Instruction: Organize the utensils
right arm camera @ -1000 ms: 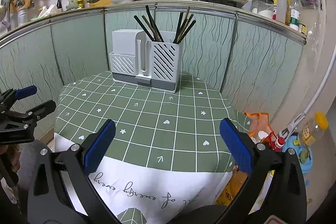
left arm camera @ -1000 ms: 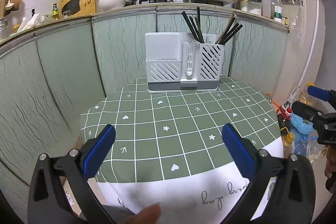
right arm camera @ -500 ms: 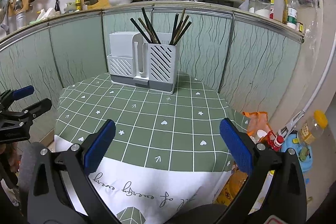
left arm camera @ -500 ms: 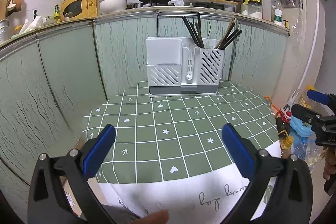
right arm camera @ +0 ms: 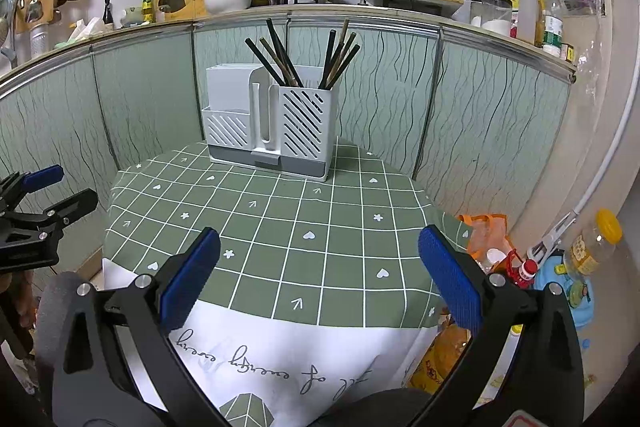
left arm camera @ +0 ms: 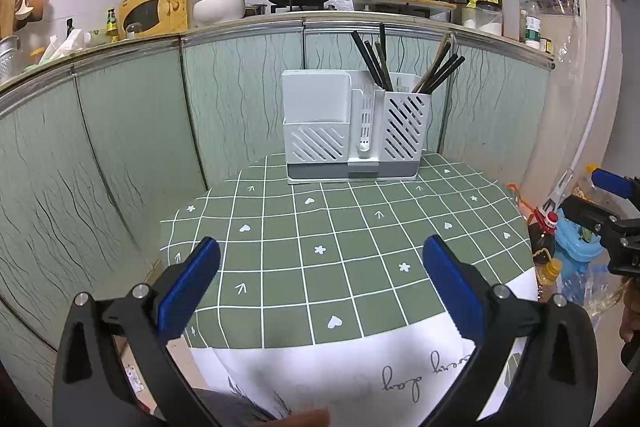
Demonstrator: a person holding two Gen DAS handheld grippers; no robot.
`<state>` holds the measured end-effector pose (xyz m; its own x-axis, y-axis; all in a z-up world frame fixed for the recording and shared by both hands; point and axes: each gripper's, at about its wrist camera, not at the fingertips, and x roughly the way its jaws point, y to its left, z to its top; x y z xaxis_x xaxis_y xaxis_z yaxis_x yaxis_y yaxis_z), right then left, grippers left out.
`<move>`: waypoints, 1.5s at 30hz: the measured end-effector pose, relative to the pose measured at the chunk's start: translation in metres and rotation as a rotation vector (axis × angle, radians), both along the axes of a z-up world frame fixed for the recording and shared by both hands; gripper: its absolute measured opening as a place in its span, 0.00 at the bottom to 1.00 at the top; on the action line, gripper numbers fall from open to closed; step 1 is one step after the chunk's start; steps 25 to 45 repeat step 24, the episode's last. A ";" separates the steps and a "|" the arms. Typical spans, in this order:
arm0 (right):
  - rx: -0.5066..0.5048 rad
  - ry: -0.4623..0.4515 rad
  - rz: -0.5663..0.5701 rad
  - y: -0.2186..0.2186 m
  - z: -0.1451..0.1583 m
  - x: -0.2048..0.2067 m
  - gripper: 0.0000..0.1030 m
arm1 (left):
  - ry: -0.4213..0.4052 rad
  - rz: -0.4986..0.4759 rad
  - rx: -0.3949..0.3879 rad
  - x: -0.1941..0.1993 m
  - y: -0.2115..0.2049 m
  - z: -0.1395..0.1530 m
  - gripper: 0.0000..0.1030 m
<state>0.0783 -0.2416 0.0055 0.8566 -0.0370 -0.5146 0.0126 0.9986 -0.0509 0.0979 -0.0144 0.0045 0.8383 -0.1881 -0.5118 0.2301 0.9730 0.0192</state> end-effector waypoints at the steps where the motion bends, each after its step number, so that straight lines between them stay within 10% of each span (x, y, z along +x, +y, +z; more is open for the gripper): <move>1: -0.004 0.000 0.000 0.000 0.000 0.000 0.92 | -0.001 0.002 0.001 0.000 0.000 0.000 0.96; 45: -0.002 0.019 0.005 0.004 -0.006 0.004 0.92 | 0.017 0.019 0.010 0.002 0.004 -0.008 0.96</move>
